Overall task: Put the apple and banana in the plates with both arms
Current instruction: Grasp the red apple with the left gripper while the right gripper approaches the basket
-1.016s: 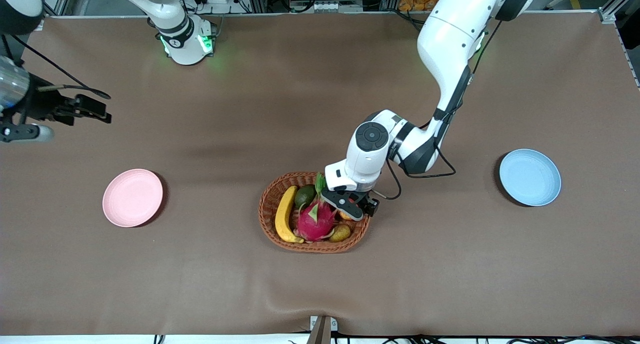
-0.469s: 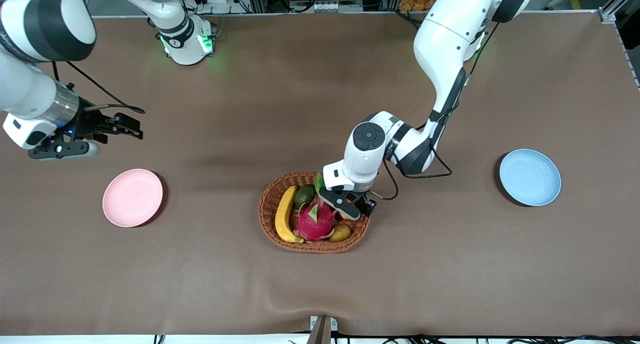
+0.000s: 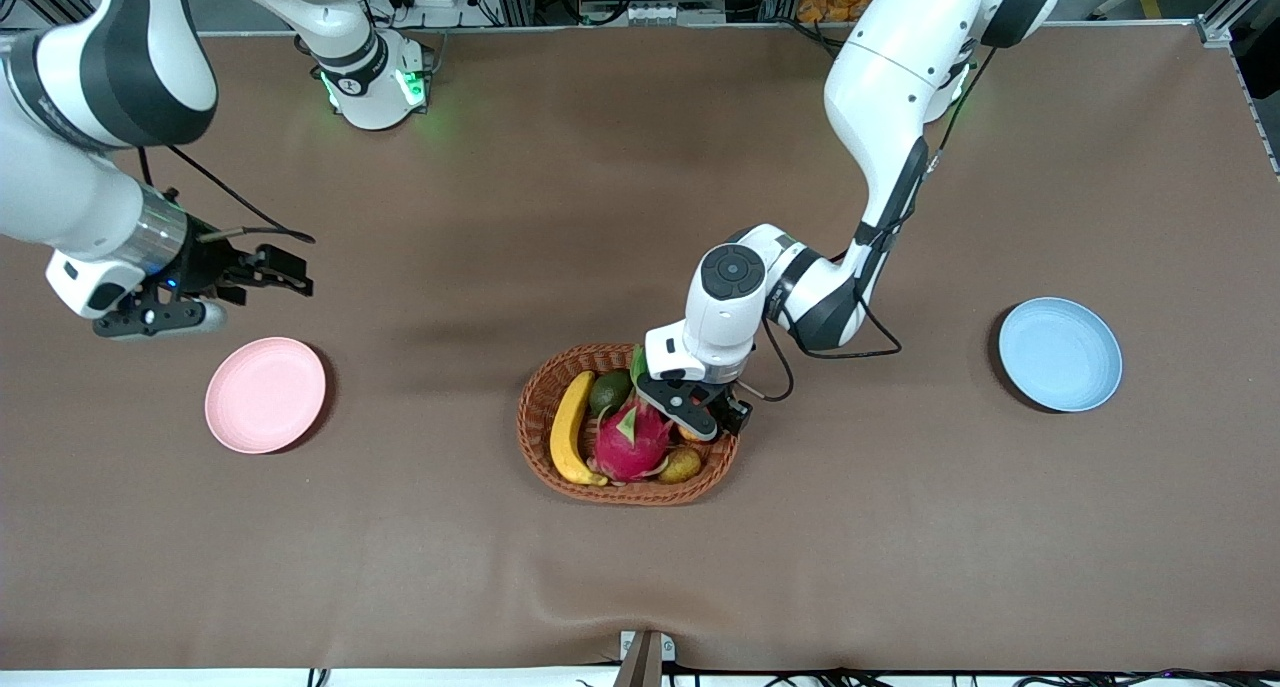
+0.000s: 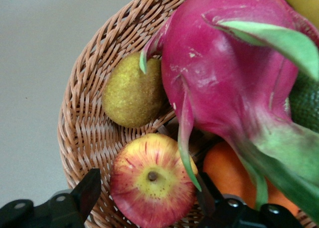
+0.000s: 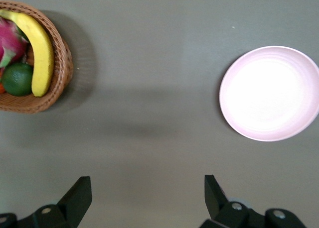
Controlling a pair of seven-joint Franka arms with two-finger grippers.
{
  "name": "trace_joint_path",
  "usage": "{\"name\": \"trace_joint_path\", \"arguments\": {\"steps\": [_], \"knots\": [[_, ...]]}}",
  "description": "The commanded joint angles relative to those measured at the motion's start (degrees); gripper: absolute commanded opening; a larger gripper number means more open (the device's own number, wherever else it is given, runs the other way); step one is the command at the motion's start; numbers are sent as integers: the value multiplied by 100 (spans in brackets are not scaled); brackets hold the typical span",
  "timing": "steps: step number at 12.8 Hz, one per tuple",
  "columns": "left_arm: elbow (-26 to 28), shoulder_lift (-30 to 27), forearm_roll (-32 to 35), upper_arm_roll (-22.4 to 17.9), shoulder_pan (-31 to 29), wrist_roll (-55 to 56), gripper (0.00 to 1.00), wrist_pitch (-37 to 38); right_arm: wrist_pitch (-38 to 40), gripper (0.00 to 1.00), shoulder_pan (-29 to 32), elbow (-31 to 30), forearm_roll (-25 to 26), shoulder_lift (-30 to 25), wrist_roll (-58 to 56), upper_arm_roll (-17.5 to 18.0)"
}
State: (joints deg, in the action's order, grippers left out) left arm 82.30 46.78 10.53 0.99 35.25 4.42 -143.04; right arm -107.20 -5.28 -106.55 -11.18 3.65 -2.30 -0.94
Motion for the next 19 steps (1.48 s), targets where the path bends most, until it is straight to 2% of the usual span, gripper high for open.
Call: {"name": "trace_joint_path", "arguments": {"steps": [1,4,5,6,8,9,11,14,15,18,19], "knots": [[-153,218,116,-91,43,59,97,-189,-519,100,-315,-6,-227,319,27,-29],[-144,331,107,-91,34,51,99,-320,-1047,100,-640,99,-236,635,98,-29],[-153,332,107,-91,34,24,94,-330,-1319,100,-780,256,-236,863,106,-21],[-153,306,116,-91,52,33,78,-330,-1530,100,-1008,440,-227,1144,115,-29],[-153,271,151,-91,60,15,25,-330,-2013,100,-1317,687,-192,1628,263,-38],[-153,244,151,-91,60,7,3,-330,-2242,100,-1353,697,-166,1752,447,-38],[-153,78,116,-91,-1,-11,0,-286,-2760,100,-1432,784,-200,2015,502,-29],[-144,-396,116,-91,-45,-46,0,441,-3638,100,-1607,916,-218,2551,537,-29],[-135,-563,107,-82,-62,-55,0,644,-3859,100,-1660,1125,-209,2788,642,-29],[-126,-1002,90,-64,-141,-73,0,1285,-3888,100,-1932,2136,-157,3701,1054,-38],[-100,-1126,89,-47,-237,-81,0,1427,-3905,100,-2038,2234,-148,3843,1230,-64]]}}
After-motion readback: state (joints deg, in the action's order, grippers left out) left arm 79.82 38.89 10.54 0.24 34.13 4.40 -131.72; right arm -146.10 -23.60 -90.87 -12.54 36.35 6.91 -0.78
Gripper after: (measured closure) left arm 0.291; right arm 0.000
